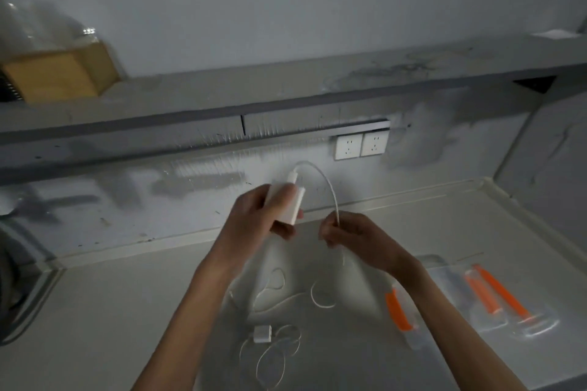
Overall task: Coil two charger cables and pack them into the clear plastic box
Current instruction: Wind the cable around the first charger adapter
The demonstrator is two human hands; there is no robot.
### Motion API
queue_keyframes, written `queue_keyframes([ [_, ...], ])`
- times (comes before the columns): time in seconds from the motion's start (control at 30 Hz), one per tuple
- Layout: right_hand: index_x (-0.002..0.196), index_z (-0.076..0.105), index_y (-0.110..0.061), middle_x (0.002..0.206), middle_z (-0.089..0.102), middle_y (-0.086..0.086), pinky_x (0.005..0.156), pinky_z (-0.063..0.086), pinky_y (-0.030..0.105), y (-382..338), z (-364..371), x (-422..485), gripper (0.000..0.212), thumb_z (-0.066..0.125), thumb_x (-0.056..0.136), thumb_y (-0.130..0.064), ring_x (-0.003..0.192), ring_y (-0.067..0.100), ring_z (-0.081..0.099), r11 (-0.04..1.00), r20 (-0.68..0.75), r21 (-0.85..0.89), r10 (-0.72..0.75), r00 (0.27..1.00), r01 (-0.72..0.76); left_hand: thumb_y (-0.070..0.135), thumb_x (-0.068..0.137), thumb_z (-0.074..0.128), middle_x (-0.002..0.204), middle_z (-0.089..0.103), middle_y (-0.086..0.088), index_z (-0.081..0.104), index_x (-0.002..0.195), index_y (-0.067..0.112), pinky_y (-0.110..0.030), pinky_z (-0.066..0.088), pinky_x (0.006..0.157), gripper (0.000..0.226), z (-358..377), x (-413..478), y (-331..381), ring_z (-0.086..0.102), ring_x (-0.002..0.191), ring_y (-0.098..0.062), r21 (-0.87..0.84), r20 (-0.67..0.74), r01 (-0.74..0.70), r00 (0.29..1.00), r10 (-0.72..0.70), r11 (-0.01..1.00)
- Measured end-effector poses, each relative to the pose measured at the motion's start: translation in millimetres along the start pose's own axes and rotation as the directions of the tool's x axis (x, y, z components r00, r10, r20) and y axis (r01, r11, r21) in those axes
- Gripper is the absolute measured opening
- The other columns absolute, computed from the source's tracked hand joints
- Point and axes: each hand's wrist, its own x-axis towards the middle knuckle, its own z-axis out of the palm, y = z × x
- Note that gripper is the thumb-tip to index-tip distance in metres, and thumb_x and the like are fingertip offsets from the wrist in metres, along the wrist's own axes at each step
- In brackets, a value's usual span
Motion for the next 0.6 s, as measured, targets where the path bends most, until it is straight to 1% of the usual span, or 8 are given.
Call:
queue_keyframes([
  [0.13,0.075,0.063,-0.031,0.079,0.065,-0.007,0.079,0.046,0.026,58.3,1.3,-4.7,0.024,0.059,0.089,-0.011,0.076,0.003,0.058,0.947,0.063,-0.296,0.152,0.986,-0.127,0.037,0.09,0.056,0.079,0.07,-0.014,0.062,0.104,-0.003,-0.035,0.057,0.064,0.042,-9.0,9.7,34.8,0.068,0.068,-0.028,-0.241,-0.051,-0.069,0.997,0.058,0.968],
  [0.23,0.069,0.062,-0.034,0.073,0.064,-0.009,0.076,0.049,0.03,78.2,2.4,-1.0,0.029,0.062,0.086,-0.01,0.065,-0.003,0.057,0.898,-0.041,-0.391,0.203,0.978,-0.203,0.035,0.088,0.057,0.087,0.07,-0.016,0.061,0.106,-0.002,-0.038,0.058,0.073,0.041,-7.1,12.2,42.9,0.07,0.08,-0.032,-0.3,-0.064,-0.134,0.991,0.12,0.945],
  [0.27,0.068,0.063,-0.029,0.069,0.064,-0.006,0.072,0.05,0.03,73.5,1.2,2.9,0.028,0.062,0.086,-0.007,0.061,-0.004,0.058,0.918,-0.107,-0.321,0.209,0.972,-0.233,0.035,0.088,0.058,0.093,0.071,-0.016,0.061,0.108,0.0,-0.04,0.059,0.078,0.04,-6.3,11.8,42.3,0.071,0.086,-0.032,-0.29,-0.072,-0.153,0.988,0.137,0.945],
  [0.33,0.071,0.068,-0.01,0.067,0.067,0.003,0.067,0.055,0.029,50.8,-5.6,17.7,0.024,0.058,0.089,0.004,0.062,0.005,0.064,0.981,-0.244,-0.04,0.177,0.954,-0.192,0.041,0.089,0.06,0.104,0.072,-0.009,0.063,0.109,0.01,-0.04,0.056,0.086,0.038,-2.5,16.3,29.8,0.069,0.098,-0.024,-0.114,-0.05,-0.158,0.987,0.153,0.981],
  [0.4,0.086,0.068,0.007,0.078,0.07,0.015,0.071,0.06,0.029,11.2,-17.6,31.3,0.014,0.056,0.091,0.003,0.073,0.02,0.067,0.962,-0.309,0.269,0.131,0.942,-0.046,0.047,0.086,0.061,0.116,0.067,0.007,0.064,0.112,0.026,-0.027,0.05,0.087,0.034,7.3,21.7,3.9,0.063,0.101,-0.002,0.057,0.07,-0.082,0.995,0.078,0.995],
  [0.43,0.094,0.066,0.013,0.084,0.07,0.018,0.075,0.06,0.028,-9.5,-25.9,37.6,0.016,0.055,0.092,0.001,0.078,0.023,0.067,0.932,-0.326,0.361,0.101,0.94,0.025,0.046,0.085,0.063,0.127,0.061,0.013,0.061,0.115,0.035,-0.02,0.047,0.088,0.033,15.6,22.7,-11.5,0.059,0.107,0.006,0.078,0.16,-0.029,0.987,0.017,0.996],
  [0.5,0.101,0.059,0.02,0.09,0.064,0.02,0.08,0.059,0.024,-44.7,-40.8,48.5,0.026,0.052,0.095,-0.005,0.083,0.02,0.064,0.89,-0.328,0.431,0.003,0.945,0.147,0.037,0.083,0.071,0.138,0.054,0.011,0.06,0.119,0.036,-0.017,0.044,0.093,0.037,35.4,23.2,-46.5,0.055,0.117,0.005,0.115,0.303,0.015,0.952,-0.05,0.993],
  [0.6,0.101,0.056,0.01,0.089,0.047,0.015,0.079,0.054,0.016,-68.6,-60.0,48.6,0.028,0.048,0.099,-0.017,0.076,0.012,0.057,0.892,-0.354,0.352,-0.152,0.923,0.282,0.023,0.079,0.075,0.117,0.071,0.0,0.069,0.109,0.012,-0.024,0.049,0.087,0.033,64.4,21.4,-81.7,0.065,0.107,-0.01,0.026,0.303,0.07,0.95,-0.075,0.997],
])
